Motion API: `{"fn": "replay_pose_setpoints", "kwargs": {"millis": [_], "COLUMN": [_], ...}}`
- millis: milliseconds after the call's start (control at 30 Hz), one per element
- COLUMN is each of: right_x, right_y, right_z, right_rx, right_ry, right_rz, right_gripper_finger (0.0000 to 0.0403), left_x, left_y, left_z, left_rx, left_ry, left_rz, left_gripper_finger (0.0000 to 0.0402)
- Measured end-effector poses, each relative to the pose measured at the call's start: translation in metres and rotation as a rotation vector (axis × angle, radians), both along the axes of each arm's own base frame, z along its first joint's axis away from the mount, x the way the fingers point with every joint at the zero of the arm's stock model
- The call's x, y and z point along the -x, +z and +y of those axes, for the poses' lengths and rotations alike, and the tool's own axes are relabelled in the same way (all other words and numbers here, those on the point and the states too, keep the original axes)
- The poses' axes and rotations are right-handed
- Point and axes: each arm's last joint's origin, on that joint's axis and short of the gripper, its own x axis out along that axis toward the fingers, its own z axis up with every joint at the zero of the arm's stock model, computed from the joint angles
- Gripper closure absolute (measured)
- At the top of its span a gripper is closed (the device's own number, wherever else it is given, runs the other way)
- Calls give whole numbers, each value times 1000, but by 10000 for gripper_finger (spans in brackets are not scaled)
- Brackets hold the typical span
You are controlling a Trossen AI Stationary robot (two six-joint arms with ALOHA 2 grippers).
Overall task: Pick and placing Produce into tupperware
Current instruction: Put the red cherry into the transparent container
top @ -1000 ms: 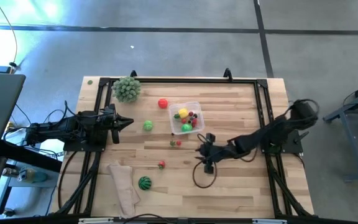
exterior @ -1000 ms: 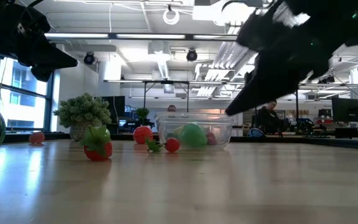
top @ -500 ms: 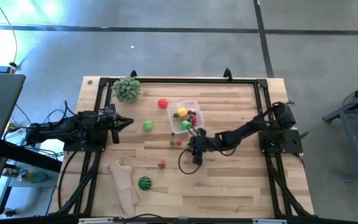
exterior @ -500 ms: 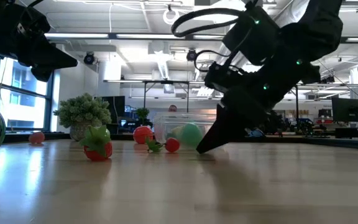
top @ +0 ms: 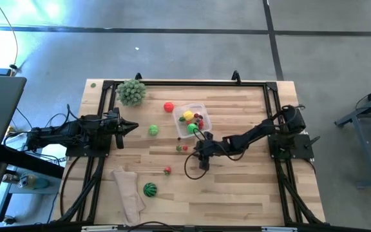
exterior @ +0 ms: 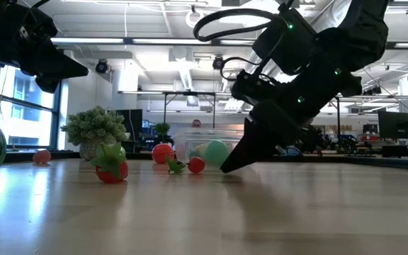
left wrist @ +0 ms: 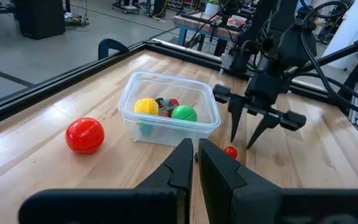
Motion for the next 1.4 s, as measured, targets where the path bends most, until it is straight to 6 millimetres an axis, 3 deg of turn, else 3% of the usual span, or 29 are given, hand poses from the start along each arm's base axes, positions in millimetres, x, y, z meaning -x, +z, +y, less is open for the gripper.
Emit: {"fn": "replay_pose_setpoints", "kwargs": {"millis": [233, 567, 733, 1067, 1400], "right_x": [-2, -4, -5, -1, 19], "right_y": [2, 1, 1, 1, 6], "right_z": [-2, -26, -28, 6, 63], "right_rx": [28, -3, -34, -83, 183], "right_ry": [14, 5, 31, 13, -278], "right_rz": [-25, -13, -11, -20, -164], "right_gripper_finger": [261, 261, 261, 261, 261], "left_x": [0, 0, 0, 0, 0], "left_y": [0, 0, 0, 0, 0], "left_z": [0, 0, 0, 0, 0], "left_rx": [0, 0, 0, 0, 0], "left_ry": [0, 0, 0, 0, 0], "left_rz": [0, 0, 0, 0, 0], "left_gripper_finger": [385, 385, 385, 385, 385]}}
